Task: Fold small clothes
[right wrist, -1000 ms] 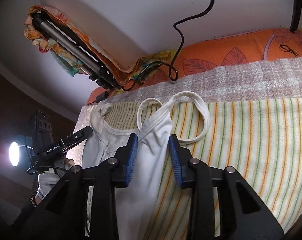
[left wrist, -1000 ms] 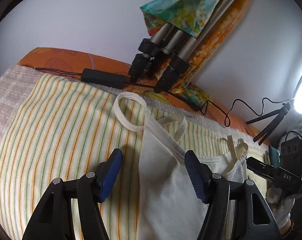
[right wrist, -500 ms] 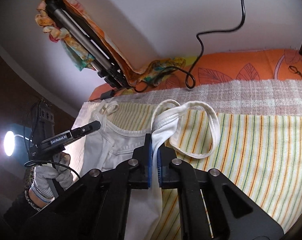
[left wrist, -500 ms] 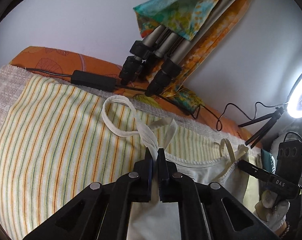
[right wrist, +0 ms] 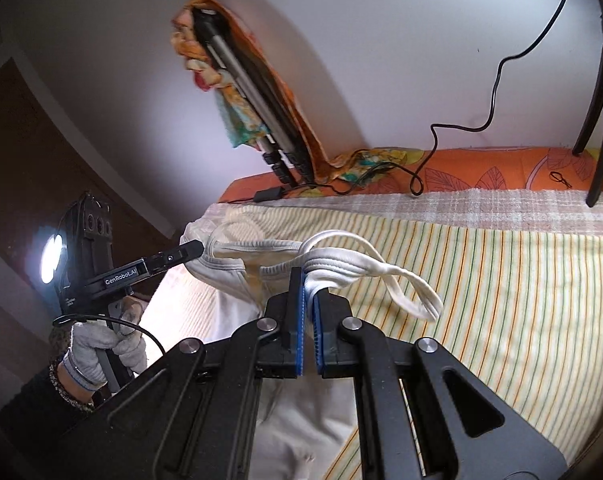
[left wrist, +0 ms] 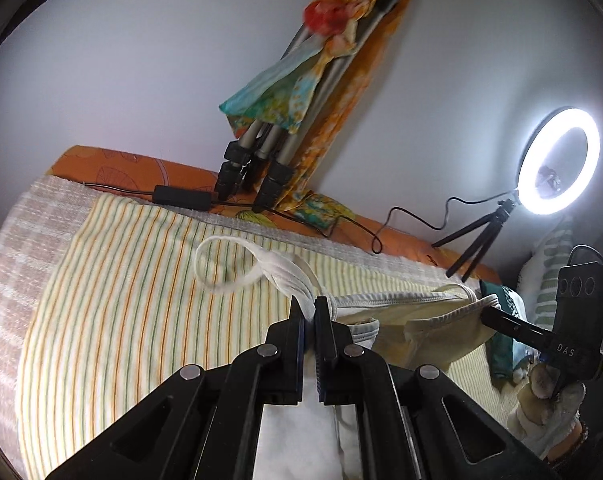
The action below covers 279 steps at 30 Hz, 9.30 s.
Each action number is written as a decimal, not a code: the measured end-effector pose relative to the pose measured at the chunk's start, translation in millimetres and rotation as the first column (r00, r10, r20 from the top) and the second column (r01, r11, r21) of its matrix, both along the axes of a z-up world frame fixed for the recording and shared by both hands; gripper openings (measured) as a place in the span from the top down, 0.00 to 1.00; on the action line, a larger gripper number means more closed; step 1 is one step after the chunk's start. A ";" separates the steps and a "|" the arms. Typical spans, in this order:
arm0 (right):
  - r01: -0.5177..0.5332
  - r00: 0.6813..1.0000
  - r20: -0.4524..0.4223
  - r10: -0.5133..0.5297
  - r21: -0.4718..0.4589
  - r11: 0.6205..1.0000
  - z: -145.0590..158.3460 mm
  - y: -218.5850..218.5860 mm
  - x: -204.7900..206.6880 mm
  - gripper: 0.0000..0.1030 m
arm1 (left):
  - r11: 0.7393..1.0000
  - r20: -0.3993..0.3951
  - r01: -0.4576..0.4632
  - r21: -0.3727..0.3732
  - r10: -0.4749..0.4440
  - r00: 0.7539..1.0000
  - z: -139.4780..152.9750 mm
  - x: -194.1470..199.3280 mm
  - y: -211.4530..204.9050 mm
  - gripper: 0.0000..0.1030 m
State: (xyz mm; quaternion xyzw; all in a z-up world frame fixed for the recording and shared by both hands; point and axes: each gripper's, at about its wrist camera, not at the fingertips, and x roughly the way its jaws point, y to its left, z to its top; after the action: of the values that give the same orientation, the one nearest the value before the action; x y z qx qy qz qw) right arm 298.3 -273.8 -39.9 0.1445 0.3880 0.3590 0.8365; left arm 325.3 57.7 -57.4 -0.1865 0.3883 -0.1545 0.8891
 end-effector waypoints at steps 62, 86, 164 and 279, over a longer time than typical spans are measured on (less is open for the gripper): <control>-0.124 0.989 -0.119 0.088 -0.334 0.935 -65.4 37.6 -176.4 0.67 | 0.967 -0.236 0.135 0.218 -0.082 0.968 -49.9 -199.5 -15.1 0.73; 0.054 0.972 -0.223 -0.068 -0.065 0.996 -65.0 -16.4 -119.9 0.47 | 1.000 -0.247 -0.006 0.017 0.010 0.969 -43.8 -194.6 19.3 0.48; 0.055 0.921 -0.385 -0.052 -0.003 0.998 -111.0 -41.1 -107.7 0.58 | 0.998 -0.284 0.003 -0.061 -0.020 0.958 -64.1 -144.1 -31.7 0.66; 0.595 0.803 0.315 -0.506 -0.368 0.715 93.3 -302.3 -139.3 0.11 | 0.921 0.153 0.259 0.292 -0.312 0.938 100.3 -130.9 -383.4 0.00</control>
State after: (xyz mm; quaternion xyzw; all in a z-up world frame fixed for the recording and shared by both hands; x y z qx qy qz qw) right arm 159.0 -576.1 53.4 0.0211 0.3166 0.0051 0.9483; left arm 194.4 -325.7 42.9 0.0104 0.3391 -0.2467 0.9078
